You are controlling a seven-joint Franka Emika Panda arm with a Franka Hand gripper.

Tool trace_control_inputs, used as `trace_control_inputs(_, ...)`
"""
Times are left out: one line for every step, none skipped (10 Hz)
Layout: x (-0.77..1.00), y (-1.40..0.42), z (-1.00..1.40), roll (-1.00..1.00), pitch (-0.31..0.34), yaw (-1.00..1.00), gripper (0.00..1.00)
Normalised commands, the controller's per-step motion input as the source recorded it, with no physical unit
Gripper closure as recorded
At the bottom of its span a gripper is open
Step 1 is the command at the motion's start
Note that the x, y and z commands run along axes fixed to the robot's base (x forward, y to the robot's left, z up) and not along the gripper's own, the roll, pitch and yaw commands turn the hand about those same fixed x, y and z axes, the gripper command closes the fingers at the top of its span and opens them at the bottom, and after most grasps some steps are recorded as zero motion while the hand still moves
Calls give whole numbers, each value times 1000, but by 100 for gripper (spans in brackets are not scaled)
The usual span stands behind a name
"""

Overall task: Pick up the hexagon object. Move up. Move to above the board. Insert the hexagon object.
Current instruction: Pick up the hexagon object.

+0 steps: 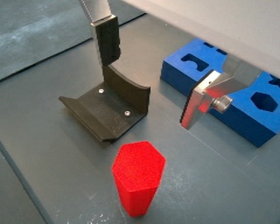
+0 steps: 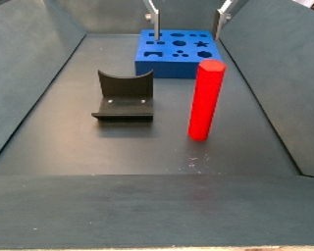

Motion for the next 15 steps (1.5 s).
trace_control_inputs(-131,171,0,0,0,-60,0)
trace_control_inputs(-31,577,9,-49,20,-60,0)
trace_control_inputs(-157,803,0,-34,11,-97,0)
trace_control_inputs(11,31,0,-27,0,40,0)
trace_control_inputs(100,0,0,0,0,-14,0)
trace_control_inputs(0,0,-880,90,-156,-17,0)
trace_control_inputs(-111,189,-960,67,-117,-94,0)
trace_control_inputs(-254,226,-889,43,-154,-149,0)
trace_control_inputs(-69,0,-131,-13,-140,0,0)
trace_control_inputs(-94,0,-23,0,-16,0,0)
trace_control_inputs(-391,51,-94,0,-84,-106,0)
trace_control_inputs(-334,274,-26,-66,-76,-166,0)
trace_control_inputs(-374,434,-97,-106,-90,-171,0)
trace_control_inputs(-186,286,-86,-24,-47,-94,0)
trace_control_inputs(9,-14,-71,0,0,0,0)
